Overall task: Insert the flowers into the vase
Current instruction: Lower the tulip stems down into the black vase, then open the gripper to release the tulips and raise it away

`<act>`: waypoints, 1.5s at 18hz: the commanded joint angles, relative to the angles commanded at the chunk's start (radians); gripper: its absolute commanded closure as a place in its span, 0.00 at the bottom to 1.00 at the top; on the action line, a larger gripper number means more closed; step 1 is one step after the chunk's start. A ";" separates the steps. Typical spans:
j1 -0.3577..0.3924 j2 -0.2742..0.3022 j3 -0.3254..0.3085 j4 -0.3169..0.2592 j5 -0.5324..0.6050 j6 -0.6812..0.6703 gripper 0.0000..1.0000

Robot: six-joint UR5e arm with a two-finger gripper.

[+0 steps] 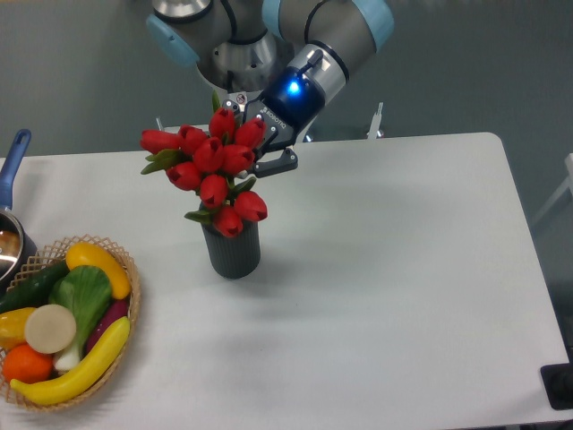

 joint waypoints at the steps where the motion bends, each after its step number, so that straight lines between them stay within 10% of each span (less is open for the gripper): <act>1: 0.005 -0.012 -0.018 0.002 0.000 0.043 0.96; 14: 0.018 -0.074 -0.112 0.002 0.035 0.192 0.57; 21: 0.028 -0.058 -0.120 0.002 0.037 0.183 0.00; 27: 0.045 -0.002 -0.157 0.000 0.038 0.188 0.00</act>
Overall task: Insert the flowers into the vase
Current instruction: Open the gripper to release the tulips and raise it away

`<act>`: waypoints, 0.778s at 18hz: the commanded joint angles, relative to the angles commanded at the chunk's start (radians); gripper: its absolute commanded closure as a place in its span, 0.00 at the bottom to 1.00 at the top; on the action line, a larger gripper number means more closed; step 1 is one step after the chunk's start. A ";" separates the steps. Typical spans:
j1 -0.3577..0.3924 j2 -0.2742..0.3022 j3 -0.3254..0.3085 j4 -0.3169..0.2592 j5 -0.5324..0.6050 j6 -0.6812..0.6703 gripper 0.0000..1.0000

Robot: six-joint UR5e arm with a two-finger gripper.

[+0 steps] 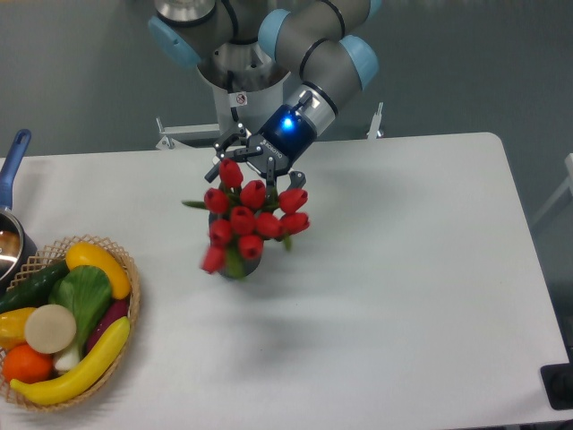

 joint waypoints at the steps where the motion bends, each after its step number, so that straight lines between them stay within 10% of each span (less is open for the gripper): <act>1: -0.002 0.020 -0.012 0.000 0.002 -0.002 0.00; 14: -0.018 0.186 -0.080 -0.008 0.195 -0.043 0.00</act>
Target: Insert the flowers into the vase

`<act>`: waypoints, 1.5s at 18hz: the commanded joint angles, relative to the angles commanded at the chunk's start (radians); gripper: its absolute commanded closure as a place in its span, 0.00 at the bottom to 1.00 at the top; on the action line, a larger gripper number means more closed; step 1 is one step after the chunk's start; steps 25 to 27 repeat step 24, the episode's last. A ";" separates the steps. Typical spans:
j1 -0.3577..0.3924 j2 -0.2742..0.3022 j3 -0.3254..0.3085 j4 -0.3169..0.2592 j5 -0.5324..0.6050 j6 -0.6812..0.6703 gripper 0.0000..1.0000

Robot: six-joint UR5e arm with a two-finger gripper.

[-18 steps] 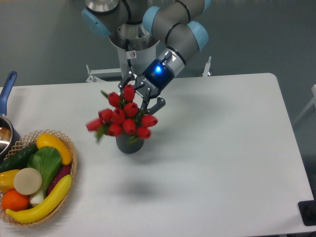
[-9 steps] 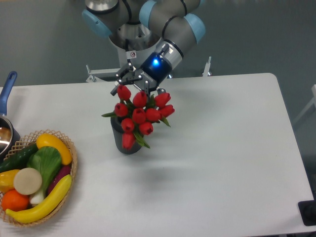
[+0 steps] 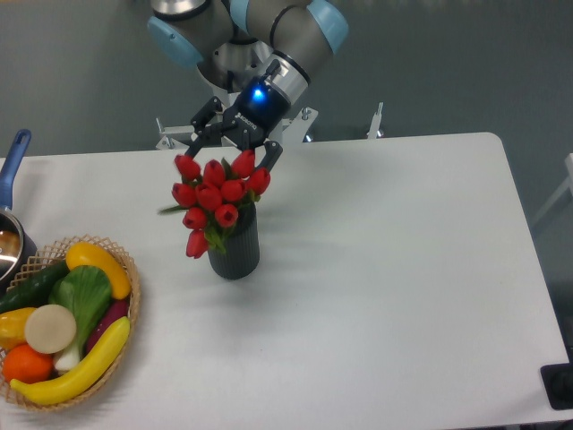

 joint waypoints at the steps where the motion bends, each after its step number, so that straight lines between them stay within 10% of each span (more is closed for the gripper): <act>1: 0.000 0.002 0.003 0.000 0.000 -0.002 0.00; 6: 0.012 0.014 0.040 -0.002 0.015 -0.002 0.00; 10: 0.038 -0.008 0.185 -0.009 0.381 -0.029 0.00; 17: 0.078 -0.197 0.451 -0.029 0.597 -0.066 0.00; 22: 0.046 -0.391 0.669 -0.150 0.813 -0.055 0.00; 27: 0.031 -0.446 0.718 -0.158 0.877 -0.055 0.00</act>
